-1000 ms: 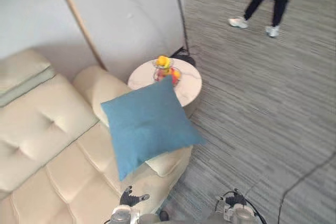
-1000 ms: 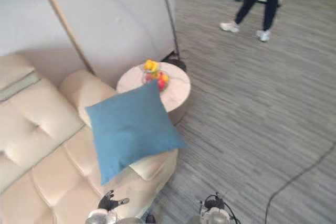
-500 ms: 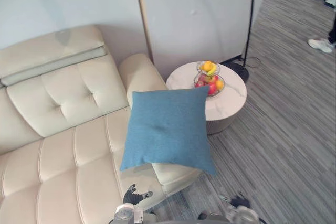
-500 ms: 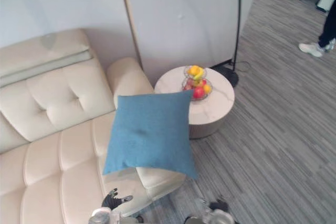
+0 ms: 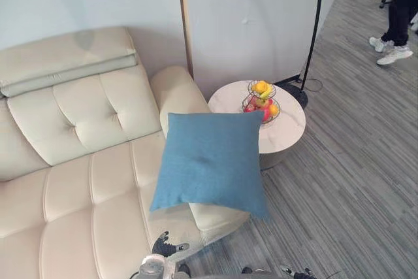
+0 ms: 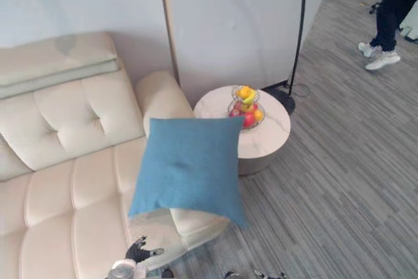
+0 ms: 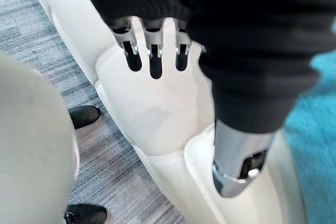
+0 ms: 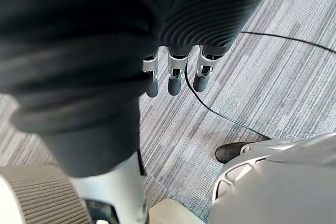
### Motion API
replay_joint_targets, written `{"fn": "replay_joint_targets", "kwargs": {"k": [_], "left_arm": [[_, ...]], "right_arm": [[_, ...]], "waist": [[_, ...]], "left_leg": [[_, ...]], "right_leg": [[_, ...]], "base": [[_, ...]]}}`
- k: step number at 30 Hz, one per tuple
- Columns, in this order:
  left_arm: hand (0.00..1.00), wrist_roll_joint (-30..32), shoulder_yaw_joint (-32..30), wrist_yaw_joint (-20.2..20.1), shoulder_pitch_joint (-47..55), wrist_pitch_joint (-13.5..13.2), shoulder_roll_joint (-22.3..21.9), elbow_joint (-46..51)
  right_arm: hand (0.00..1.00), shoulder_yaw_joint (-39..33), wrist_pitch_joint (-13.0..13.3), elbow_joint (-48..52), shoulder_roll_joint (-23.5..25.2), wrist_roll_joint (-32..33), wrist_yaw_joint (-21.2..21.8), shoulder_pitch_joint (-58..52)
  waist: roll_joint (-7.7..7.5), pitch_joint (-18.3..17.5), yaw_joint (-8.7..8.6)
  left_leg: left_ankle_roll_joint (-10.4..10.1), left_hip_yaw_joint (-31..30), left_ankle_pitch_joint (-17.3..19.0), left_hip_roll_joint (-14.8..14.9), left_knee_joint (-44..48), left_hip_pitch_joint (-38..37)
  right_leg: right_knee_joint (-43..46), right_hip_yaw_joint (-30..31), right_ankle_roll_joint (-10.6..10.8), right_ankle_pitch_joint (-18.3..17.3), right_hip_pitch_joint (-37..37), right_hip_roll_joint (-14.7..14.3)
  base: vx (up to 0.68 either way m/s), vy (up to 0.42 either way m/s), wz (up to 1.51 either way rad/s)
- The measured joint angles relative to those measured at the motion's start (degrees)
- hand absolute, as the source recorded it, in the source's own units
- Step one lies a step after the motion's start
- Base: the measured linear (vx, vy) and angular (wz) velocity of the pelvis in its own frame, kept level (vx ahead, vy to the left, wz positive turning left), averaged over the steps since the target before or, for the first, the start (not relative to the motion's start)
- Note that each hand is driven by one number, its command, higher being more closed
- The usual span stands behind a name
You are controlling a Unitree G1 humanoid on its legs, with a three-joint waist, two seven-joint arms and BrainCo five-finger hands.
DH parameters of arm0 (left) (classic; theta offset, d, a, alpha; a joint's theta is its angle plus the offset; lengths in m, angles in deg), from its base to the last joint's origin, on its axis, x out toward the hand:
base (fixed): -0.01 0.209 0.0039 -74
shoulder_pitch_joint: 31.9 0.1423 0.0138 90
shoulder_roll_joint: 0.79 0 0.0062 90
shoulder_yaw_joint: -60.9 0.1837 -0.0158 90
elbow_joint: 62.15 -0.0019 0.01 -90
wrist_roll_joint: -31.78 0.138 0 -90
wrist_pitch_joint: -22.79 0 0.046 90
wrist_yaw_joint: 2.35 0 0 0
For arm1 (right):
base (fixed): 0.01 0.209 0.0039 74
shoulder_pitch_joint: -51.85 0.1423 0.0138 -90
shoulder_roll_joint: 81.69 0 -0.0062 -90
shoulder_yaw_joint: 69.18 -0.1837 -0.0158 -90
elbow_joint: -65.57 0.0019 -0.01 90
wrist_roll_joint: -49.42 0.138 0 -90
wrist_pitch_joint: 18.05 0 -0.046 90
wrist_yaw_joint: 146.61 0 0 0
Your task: Pick up cushions and gather them together orderly.
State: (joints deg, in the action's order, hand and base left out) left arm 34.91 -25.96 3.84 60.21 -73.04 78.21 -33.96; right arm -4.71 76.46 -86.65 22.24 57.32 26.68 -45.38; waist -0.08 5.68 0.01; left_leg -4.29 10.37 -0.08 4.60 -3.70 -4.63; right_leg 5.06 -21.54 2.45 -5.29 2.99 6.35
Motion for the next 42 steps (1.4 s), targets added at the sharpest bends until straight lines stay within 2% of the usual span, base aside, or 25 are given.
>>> {"fn": "replay_joint_targets", "kwargs": {"k": [7,13,18,21,26,30,35,42], "left_arm": [[0.0,-1.2,-4.1,0.1,0.6,0.0,1.6,0.3],[0.0,-3.4,-7.2,0.4,1.4,0.0,5.2,0.6],[0.0,-4.5,-8.9,1.2,1.1,-0.2,6.0,7.6],[0.0,-5.9,-8.9,1.4,1.1,-0.6,7.1,14.2],[0.0,-8.1,-8.9,2.6,1.0,-1.5,7.7,23.3],[0.0,-8.9,-8.8,3.7,1.1,-2.3,7.3,29.4],[0.0,-8.9,-7.6,3.8,0.8,-2.6,6.0,32.2],[0.0,-8.7,-1.8,3.7,-0.2,-2.5,4.5,32.5]], "right_arm": [[0.0,-0.1,0.0,0.8,-1.7,0.7,-0.1,0.3],[0.0,-1.3,0.3,5.5,-7.4,1.0,-0.2,1.4],[0.0,-0.3,0.5,13.3,-9.7,0.9,-0.2,3.8],[0.0,4.8,1.1,21.3,-11.7,-0.6,-0.1,5.2],[0.0,9.5,2.4,27.9,-12.1,-1.3,0.3,7.4],[0.0,13.0,2.7,28.2,-11.5,-2.4,1.4,7.8],[0.0,15.2,2.7,29.2,-11.3,-2.3,1.9,7.7],[0.0,20.4,2.7,30.0,-8.3,-0.1,2.7,8.5]], "waist": [[-0.54,0.1,-0.01],[0.31,-0.6,0.13],[0.69,-0.9,0.05],[0.39,-1.0,0.0],[0.02,-1.2,0.05],[-0.02,-1.2,0.02],[0.2,-1.3,-0.14],[0.27,-1.3,-0.39]], "left_leg": [[0.3,0.4,-1.1,-0.3,-2.3,-0.6],[0.3,0.8,-0.4,-0.9,-2.2,-0.4],[0.3,0.0,-0.4,-1.2,-2.1,-0.4],[0.3,0.0,-0.4,-1.3,-2.1,-0.8],[0.4,-0.1,-0.4,-1.3,-2.1,-0.6],[0.4,-0.5,-0.4,-1.3,-2.1,-0.3],[0.4,-1.3,-0.4,-1.3,-2.1,0.7],[0.4,-1.6,-0.4,-1.3,-2.1,1.7]], "right_leg": [[-1.4,1.6,0.8,0.6,-0.1,-0.4],[-1.4,2.9,0.6,1.1,-0.9,-0.3],[-1.6,2.2,0.5,1.1,-0.7,-0.3],[-2.3,2.2,0.5,1.1,0.2,-0.3],[-2.4,2.2,0.5,1.1,0.1,-0.2],[-2.7,2.0,0.5,1.2,0.0,-0.3],[-3.7,1.5,0.6,1.8,-0.2,-0.5],[-6.2,1.0,0.4,2.8,0.0,-0.9]], "base": [[-0.07,0.026,-0.02],[0.06,0.017,-0.09],[0.12,0.002,0.06],[0.04,-0.001,0.05],[0.0,0.0,0.0],[-0.03,0.004,0.03],[-0.01,0.0,0.04],[0.01,0.0,0.01]]}}
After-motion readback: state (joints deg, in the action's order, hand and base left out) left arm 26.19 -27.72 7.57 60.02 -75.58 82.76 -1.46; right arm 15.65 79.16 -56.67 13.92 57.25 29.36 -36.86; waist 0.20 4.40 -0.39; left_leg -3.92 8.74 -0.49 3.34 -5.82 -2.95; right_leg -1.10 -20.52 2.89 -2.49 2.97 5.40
